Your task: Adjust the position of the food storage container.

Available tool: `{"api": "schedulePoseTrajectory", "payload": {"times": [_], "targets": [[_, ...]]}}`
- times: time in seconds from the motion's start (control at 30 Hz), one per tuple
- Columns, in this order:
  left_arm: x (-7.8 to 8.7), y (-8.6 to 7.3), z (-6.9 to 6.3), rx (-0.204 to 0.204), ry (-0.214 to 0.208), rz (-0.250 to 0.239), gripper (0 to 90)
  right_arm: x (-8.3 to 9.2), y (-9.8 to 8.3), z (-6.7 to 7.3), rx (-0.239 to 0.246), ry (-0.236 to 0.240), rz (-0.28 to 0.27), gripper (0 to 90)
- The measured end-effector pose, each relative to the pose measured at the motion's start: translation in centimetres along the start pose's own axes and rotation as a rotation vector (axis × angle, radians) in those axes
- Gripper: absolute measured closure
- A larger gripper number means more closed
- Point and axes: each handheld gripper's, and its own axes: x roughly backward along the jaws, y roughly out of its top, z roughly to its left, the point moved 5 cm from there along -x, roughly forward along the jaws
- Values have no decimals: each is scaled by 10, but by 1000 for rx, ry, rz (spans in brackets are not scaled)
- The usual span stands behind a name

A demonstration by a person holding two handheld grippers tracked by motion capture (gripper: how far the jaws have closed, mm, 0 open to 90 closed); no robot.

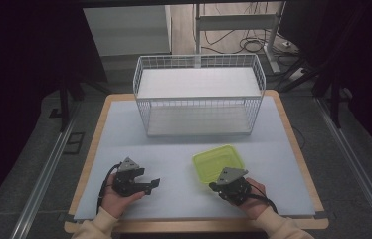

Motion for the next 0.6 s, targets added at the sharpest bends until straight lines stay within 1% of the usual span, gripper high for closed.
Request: {"api": "schedulePoseTrajectory", "payload": {"times": [0.07,0.1,0.2,0.47,0.6], "targets": [[0,0,0,0,0,0,223,-2,2,0,-6,-8,-3,895],[0,0,0,8,-1,-4,223,-2,2,0,-6,-8,-3,895],[0,0,0,6,-1,-3,222,-9,8,1,-22,-24,-3,895],[-1,-1,1,2,-1,3,220,-23,17,2,-53,-48,-5,895],[-1,-1,1,3,-1,5,220,-29,21,2,-61,-50,-6,894]]}}
